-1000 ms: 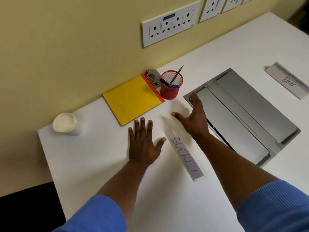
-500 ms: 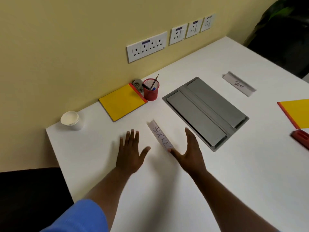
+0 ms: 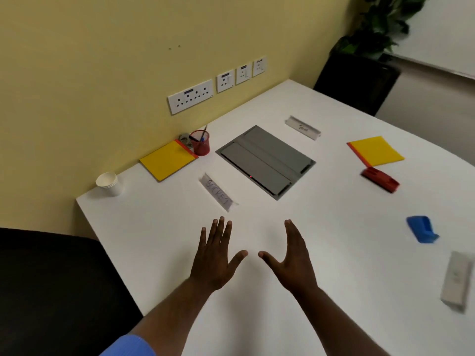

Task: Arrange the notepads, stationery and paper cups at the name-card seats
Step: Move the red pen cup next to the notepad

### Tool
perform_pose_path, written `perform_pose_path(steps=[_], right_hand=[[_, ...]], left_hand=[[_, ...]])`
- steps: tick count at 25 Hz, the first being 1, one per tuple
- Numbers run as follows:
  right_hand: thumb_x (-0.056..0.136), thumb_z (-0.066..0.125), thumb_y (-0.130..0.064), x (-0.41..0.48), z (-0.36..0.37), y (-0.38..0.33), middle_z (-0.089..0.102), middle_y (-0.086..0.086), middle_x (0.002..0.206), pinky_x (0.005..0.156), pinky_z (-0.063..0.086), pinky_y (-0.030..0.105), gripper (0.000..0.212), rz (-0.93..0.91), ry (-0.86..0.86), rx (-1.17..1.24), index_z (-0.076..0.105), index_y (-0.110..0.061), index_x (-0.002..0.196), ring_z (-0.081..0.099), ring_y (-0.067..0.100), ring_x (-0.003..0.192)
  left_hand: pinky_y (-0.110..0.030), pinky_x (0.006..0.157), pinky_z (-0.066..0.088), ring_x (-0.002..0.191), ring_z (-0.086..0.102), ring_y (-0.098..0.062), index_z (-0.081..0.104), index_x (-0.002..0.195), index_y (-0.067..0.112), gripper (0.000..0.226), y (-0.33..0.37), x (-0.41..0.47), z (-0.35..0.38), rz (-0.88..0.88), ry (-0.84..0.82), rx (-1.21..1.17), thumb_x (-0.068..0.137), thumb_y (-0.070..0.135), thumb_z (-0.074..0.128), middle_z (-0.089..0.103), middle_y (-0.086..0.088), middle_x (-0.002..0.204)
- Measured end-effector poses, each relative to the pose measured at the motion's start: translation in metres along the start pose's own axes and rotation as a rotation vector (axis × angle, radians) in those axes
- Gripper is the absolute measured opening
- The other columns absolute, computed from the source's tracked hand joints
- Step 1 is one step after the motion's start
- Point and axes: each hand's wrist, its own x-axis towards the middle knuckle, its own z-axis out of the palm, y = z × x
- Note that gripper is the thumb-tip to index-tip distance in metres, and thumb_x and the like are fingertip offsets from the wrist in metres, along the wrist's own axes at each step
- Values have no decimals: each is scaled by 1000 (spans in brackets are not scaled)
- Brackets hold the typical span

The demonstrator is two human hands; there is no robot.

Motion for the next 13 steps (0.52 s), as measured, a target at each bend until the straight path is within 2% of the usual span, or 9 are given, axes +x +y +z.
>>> perform_pose_path(steps=[6,13], right_hand=[[80,58,-81,-119,-65,21,11,-11,168,126,18,38,110,47,82,-22,8,-27,162,7,0,151],[81,58,-80,-207,-116,41,11,-8,169,126,16,41,109,100,175,-49,8,-27,162,8,7,154]], left_hand=[[-49,129,-3,159,-11,-20,-1,164,19,93,91,-84,-17,142,45,-45,95,81,8,-9,-2,172],[-48,128,-6,158,-16,-17,-7,164,21,93,159,-141,-22,279,32,-40,94,81,8,-15,0,171]])
